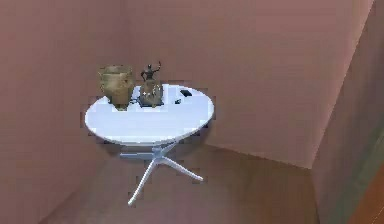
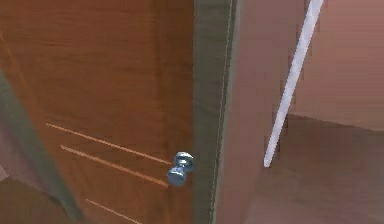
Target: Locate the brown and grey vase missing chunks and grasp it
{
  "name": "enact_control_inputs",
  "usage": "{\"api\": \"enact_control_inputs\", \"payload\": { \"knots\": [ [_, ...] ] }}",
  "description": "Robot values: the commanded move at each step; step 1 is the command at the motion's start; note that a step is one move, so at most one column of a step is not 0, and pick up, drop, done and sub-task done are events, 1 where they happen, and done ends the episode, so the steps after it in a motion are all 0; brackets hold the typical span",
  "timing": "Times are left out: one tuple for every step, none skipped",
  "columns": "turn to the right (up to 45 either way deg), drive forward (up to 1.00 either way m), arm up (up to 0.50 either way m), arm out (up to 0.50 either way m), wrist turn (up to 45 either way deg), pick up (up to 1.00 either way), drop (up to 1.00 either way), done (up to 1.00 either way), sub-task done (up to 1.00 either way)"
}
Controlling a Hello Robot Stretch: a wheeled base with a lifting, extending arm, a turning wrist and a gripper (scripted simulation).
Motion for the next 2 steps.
{"api": "enact_control_inputs", "payload": {
  "knots": [
    [0.0,0.70,0.00,0.00,0.0,0.00,0.00,0.00,0.00],
    [-45.0,0.00,0.00,0.00,0.0,0.00,0.00,0.00,0.00]
  ]
}}
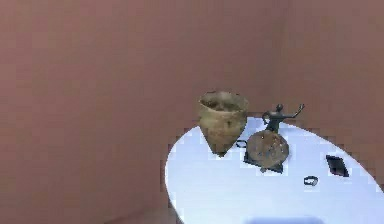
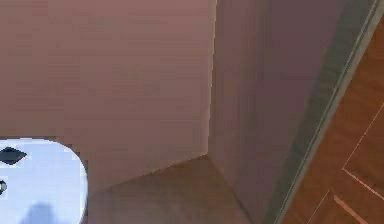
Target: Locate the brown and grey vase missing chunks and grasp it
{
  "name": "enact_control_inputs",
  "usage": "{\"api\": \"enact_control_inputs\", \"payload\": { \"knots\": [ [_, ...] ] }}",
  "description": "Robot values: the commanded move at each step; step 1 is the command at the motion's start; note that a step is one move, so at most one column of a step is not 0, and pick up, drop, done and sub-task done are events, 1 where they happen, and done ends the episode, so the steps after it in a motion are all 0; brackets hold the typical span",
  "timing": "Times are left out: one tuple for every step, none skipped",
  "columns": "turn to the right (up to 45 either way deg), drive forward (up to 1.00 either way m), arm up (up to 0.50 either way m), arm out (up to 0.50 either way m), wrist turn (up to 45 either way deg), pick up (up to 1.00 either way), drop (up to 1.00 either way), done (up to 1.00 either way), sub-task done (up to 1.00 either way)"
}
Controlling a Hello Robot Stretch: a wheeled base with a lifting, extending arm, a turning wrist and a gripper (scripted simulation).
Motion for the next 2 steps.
{"api": "enact_control_inputs", "payload": {
  "knots": [
    [-45.0,0.00,0.00,0.00,0.0,0.00,0.00,0.00,0.00],
    [-33.0,0.00,0.00,0.00,0.0,0.00,0.00,0.00,0.00]
  ]
}}
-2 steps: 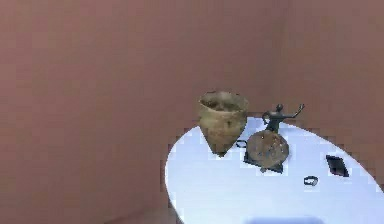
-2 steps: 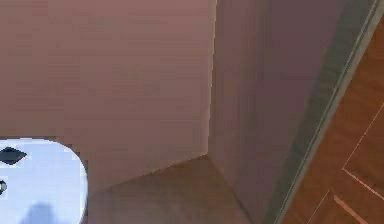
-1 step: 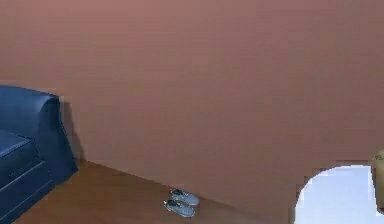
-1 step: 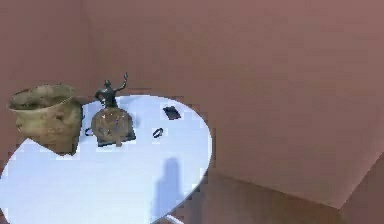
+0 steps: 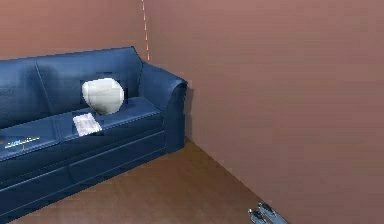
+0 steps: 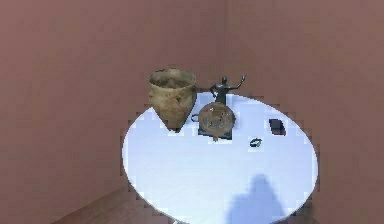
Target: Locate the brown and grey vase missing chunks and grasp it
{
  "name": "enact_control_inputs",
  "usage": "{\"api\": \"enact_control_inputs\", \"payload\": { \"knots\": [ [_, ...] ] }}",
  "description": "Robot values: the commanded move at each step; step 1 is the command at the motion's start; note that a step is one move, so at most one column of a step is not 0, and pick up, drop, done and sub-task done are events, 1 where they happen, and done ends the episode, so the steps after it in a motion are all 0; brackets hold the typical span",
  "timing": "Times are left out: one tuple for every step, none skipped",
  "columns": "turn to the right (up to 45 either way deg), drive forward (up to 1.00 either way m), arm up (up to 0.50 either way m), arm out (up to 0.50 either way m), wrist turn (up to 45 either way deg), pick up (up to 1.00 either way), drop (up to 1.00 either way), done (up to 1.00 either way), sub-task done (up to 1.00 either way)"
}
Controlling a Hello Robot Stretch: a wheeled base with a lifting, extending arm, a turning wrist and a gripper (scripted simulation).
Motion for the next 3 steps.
{"api": "enact_control_inputs", "payload": {
  "knots": [
    [0.0,0.00,0.50,0.00,0.0,0.00,0.00,0.00,0.00],
    [0.0,0.00,0.38,0.00,0.0,0.00,0.00,0.00,0.00],
    [0.0,0.00,0.00,0.50,0.0,0.00,0.00,0.00,0.00]
  ]
}}
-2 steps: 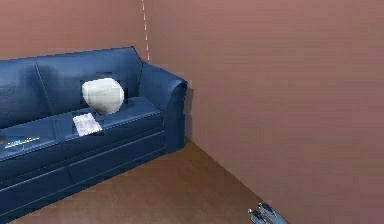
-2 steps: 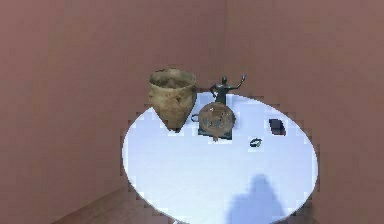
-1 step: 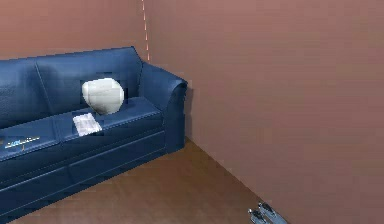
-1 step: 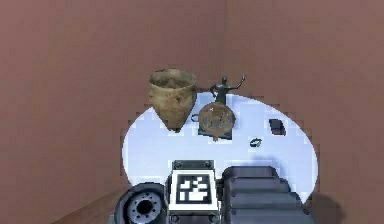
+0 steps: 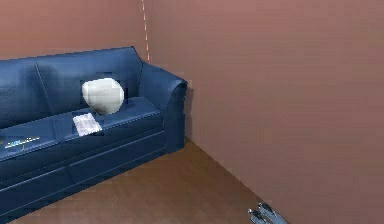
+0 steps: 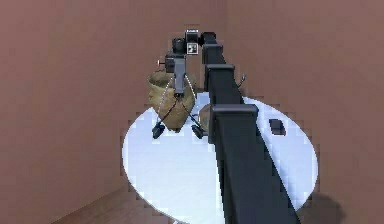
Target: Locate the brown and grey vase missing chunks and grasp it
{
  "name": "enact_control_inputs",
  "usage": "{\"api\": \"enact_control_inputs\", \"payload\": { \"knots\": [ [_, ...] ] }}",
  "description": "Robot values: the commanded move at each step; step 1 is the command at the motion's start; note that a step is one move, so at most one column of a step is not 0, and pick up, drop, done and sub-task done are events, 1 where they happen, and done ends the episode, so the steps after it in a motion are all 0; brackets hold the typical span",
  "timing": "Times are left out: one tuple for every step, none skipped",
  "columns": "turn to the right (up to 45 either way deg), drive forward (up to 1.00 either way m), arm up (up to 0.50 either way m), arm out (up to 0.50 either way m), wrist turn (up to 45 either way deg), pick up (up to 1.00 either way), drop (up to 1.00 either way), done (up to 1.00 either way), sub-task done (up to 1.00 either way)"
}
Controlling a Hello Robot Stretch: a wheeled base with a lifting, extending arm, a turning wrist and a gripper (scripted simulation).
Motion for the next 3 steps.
{"api": "enact_control_inputs", "payload": {
  "knots": [
    [0.0,0.00,0.00,0.00,45.0,0.00,0.00,0.00,0.00],
    [0.0,0.00,0.00,0.00,45.0,0.00,0.00,0.00,0.00],
    [0.0,0.00,0.00,0.00,45.0,0.00,0.00,0.00,0.00]
  ]
}}
